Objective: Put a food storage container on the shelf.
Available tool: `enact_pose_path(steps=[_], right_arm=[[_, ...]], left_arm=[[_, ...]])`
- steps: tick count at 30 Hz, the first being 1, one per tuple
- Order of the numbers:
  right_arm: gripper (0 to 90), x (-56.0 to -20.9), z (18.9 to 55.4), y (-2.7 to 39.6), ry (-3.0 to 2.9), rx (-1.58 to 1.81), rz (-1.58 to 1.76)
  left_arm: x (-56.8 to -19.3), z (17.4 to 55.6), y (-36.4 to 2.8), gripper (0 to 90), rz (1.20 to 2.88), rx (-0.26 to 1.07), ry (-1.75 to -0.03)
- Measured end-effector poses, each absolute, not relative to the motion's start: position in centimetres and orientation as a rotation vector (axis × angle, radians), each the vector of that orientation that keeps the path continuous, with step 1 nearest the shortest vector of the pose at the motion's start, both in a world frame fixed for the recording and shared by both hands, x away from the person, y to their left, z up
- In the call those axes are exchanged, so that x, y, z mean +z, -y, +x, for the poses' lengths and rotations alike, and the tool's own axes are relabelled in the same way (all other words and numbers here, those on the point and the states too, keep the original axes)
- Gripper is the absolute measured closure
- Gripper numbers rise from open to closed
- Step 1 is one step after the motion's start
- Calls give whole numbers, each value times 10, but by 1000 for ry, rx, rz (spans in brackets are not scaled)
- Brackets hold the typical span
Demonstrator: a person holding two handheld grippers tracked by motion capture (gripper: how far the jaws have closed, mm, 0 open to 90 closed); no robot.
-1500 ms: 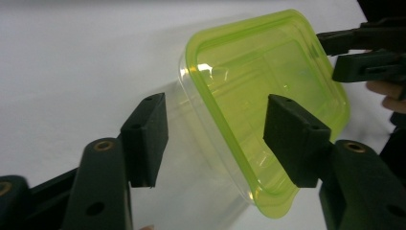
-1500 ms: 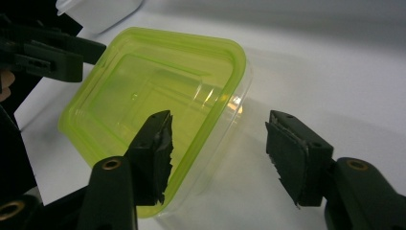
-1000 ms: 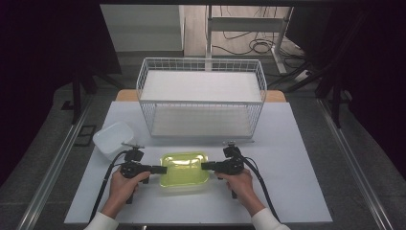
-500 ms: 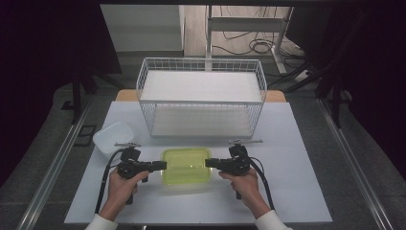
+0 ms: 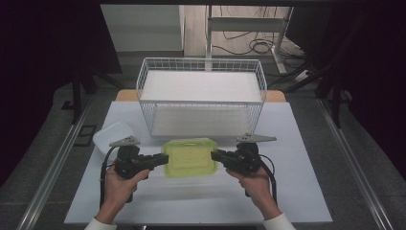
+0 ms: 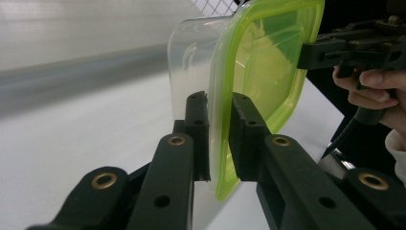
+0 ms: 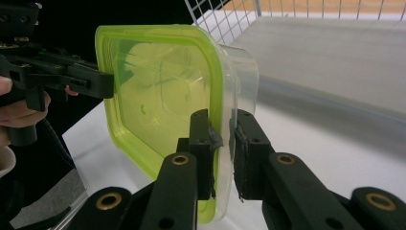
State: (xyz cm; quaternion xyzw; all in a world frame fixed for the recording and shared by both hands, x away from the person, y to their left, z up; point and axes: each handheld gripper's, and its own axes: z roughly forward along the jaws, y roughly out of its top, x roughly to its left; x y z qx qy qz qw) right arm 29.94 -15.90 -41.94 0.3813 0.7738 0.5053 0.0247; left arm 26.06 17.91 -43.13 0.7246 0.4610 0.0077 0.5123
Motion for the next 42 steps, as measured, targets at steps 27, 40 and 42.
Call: enact_pose_path(steps=[27,40,42], right_arm=[[790,-346,328,165,-2251,1635,1092],[791,-301,371,169,-2210,1643,1094],[791,-294,380,170,-2205,1639,1112]], left_arm=[[-356,306,-176,799,1706,102,-1005],[-310,358,-172,801,1708,105,-988],[-305,367,-171,801,1712,107,-986]])
